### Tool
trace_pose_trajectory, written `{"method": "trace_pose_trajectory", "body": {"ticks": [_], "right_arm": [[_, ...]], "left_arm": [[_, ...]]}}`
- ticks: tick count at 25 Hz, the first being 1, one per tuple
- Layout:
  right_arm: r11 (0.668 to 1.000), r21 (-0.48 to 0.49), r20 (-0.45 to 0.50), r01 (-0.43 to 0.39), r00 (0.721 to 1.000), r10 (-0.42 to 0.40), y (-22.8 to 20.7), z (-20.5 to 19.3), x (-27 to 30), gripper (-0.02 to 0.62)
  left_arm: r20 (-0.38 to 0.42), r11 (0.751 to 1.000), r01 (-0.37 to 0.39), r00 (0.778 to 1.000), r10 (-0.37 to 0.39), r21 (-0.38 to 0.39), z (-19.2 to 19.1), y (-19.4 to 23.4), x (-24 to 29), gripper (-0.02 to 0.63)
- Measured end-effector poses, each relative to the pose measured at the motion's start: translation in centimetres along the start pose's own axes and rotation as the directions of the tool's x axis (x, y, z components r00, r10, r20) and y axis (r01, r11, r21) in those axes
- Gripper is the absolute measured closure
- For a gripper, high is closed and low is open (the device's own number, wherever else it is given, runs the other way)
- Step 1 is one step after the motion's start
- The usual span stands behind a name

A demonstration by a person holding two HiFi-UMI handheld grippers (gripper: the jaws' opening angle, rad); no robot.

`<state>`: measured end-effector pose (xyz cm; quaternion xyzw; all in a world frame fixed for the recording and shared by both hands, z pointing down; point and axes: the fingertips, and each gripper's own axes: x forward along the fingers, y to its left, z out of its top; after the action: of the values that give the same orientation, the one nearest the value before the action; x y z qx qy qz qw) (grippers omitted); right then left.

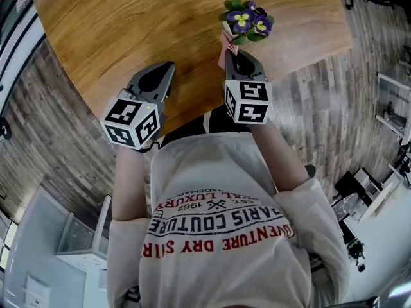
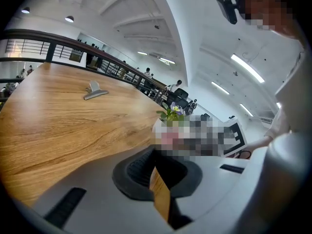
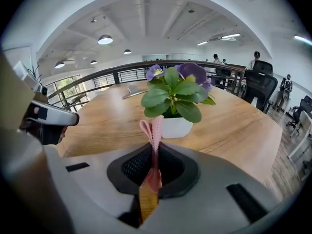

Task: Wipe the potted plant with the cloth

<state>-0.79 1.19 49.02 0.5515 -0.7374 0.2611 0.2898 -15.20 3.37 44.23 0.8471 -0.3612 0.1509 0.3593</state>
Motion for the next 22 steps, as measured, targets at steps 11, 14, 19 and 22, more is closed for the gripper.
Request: {"method": "trace_pose_trajectory", "body": {"ticks": [11, 14, 19, 22], "right_arm": [[0.994, -0.001, -0.055, 0.111, 0.992, -0.111, -7.2, -2.1, -3.9, 0.551], [0.989, -0.002, -0.043, 0.146, 0.988, -0.146, -10.1, -1.5, -4.6, 0.551], [0.989, -0.027, -0.002, 0.142, 0.99, -0.142, -13.6, 1.0, -4.5, 0.551], [0.991, -0.064, 0.018, 0.119, 0.993, -0.118, -14.9, 2.6, -3.6, 0.551]], "left_arm": [[-0.015, 1.0, 0.01, 1.0, -0.01, -0.009, 0.9, -2.3, 3.6, 0.591], [-0.019, 1.0, 0.015, 1.0, -0.015, -0.015, 1.8, -3.4, 5.2, 0.591], [-0.023, 0.998, -0.001, 1.0, 0.0, -0.062, 2.7, -4.6, 8.0, 0.551], [-0.02, 0.989, -0.02, 1.0, 0.018, -0.144, 3.1, -4.1, 10.1, 0.48]]}}
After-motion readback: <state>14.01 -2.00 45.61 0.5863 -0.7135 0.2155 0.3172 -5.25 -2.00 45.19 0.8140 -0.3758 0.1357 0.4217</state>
